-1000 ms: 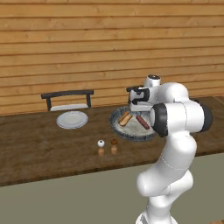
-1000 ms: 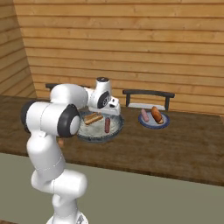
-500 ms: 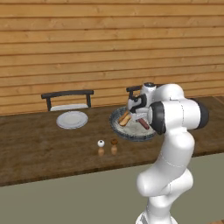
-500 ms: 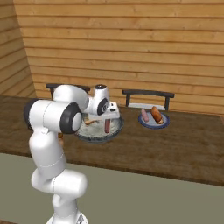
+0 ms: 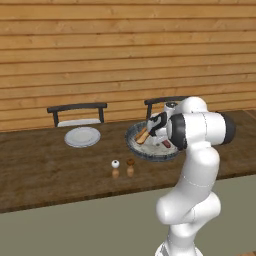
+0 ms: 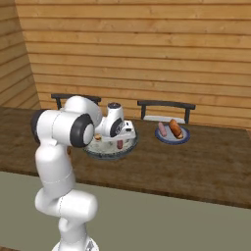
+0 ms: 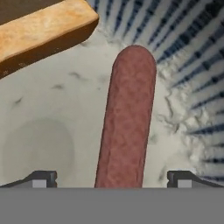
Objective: Place one bun and one sausage from the bowl on each plate.
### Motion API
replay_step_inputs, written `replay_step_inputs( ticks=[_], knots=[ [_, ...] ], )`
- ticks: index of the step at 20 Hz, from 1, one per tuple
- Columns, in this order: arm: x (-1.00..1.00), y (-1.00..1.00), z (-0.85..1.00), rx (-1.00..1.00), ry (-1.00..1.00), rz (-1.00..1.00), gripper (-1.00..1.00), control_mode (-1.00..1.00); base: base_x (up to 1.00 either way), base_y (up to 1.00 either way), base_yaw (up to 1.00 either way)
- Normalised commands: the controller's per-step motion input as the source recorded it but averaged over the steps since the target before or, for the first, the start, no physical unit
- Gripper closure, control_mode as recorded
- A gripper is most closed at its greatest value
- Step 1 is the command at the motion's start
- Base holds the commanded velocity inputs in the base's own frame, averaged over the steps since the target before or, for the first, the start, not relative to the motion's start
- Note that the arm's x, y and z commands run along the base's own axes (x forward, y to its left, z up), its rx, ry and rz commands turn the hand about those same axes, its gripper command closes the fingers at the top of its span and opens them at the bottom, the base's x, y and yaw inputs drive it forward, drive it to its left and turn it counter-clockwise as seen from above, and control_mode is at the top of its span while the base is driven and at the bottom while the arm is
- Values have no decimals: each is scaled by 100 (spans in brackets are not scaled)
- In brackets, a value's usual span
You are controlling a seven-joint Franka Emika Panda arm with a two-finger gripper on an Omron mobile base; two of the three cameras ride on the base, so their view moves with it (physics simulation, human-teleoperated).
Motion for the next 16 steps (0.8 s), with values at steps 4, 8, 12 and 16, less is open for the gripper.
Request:
replay_step_inputs(
  ticks=[4,8,12,16],
  knots=[
    [0,-1,-18,0,0,0,-100,-100,0,0,0],
    [0,0,-11,0,0,0,100,-100,0,0,0],
    [-10,0,0,0,0,0,100,-100,0,0,0],
    [-24,0,23,0,0,0,100,-100,0,0,0]
  ],
)
